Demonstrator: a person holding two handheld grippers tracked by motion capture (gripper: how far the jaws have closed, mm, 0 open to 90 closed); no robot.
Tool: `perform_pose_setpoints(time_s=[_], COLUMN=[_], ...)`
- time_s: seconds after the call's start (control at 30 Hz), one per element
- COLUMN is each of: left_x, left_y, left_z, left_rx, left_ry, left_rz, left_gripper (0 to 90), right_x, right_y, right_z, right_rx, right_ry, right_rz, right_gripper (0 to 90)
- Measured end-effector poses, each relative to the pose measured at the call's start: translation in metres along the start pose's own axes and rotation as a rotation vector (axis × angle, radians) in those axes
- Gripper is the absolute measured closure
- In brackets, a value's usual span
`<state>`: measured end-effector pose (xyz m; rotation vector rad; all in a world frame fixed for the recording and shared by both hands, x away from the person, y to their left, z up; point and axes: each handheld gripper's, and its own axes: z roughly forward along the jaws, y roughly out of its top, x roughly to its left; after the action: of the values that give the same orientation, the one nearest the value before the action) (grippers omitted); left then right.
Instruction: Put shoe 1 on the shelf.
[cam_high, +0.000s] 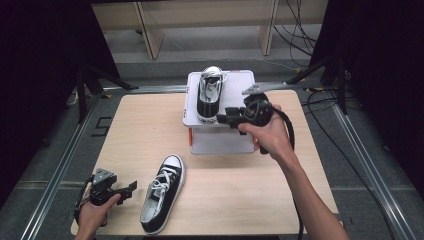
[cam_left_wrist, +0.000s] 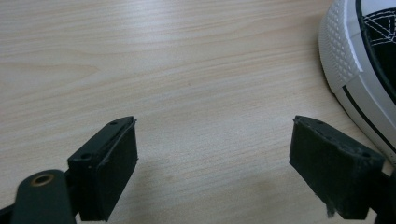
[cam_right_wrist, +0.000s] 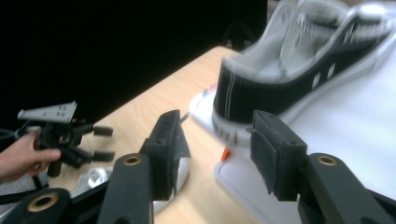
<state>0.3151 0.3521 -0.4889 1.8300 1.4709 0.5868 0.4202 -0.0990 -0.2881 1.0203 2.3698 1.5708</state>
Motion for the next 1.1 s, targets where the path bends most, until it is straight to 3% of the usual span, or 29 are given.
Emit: perform_pose_setpoints(time_s=[0.07, 0.13, 0.2, 0.33, 0.4, 0.43, 0.57, 0.6, 0.7, 0.87, 0.9, 0.93, 0.97, 1.1], left_x=[0.0, -0.001, 0.0, 0.0, 0.0, 0.0, 0.001, 0.001, 0.0, 0.0, 0.0, 0.0, 0.0, 0.0], left_y=[0.0, 0.0, 0.0, 0.0, 0.0, 0.0, 0.001, 0.001, 0.001, 0.001, 0.001, 0.001, 0.001, 0.001], left_z=[0.0, 0.001, 0.0, 0.0, 0.0, 0.0, -0.001, -0.001, -0.001, 0.0, 0.0, 0.0, 0.0, 0.0], left_rx=[-0.003, -0.012, -0.01, -0.005, -0.01, -0.014, -0.015, -0.014, -0.015, -0.013, -0.013, -0.017, -0.016, -0.009], left_ry=[0.001, 0.0, 0.001, 0.003, 0.0, 0.002, -0.001, -0.001, -0.002, 0.001, 0.001, -0.002, -0.002, -0.007], left_rz=[-0.001, -0.009, -0.008, -0.006, -0.005, -0.014, -0.012, -0.01, -0.01, -0.011, -0.011, -0.01, -0.009, -0.013], left_gripper=[14.9, 14.9, 14.9, 14.9, 14.9, 14.9, 14.9, 14.9, 14.9, 14.9, 14.9, 14.9, 14.9, 14.9], right_x=[0.001, 0.005, 0.006, 0.011, 0.012, 0.012, 0.018, 0.021, 0.026, 0.035, 0.038, 0.038, 0.041, 0.047], right_y=[-0.014, -0.03, -0.044, -0.072, -0.084, -0.088, -0.108, -0.112, -0.12, -0.128, -0.129, -0.13, -0.132, -0.138], right_z=[0.001, 0.003, 0.006, 0.012, 0.021, 0.023, 0.039, 0.041, 0.049, 0.059, 0.06, 0.061, 0.063, 0.07], right_rx=[0.023, 0.041, 0.04, 0.046, 0.109, 0.123, 0.161, 0.159, 0.168, 0.17, 0.175, 0.177, 0.181, 0.201], right_ry=[-0.008, 0.004, 0.011, 0.015, 0.029, 0.014, 0.035, 0.045, 0.062, 0.083, 0.085, 0.071, 0.081, 0.072], right_rz=[-0.021, 0.003, -0.01, 0.013, 0.016, 0.007, 0.025, 0.061, 0.032, 0.044, 0.072, 0.05, 0.067, 0.056], right_gripper=[49.6, 48.0, 46.6, 43.7, 42.0, 42.2, 41.5, 41.2, 40.8, 40.1, 40.0, 39.6, 39.2, 37.9])
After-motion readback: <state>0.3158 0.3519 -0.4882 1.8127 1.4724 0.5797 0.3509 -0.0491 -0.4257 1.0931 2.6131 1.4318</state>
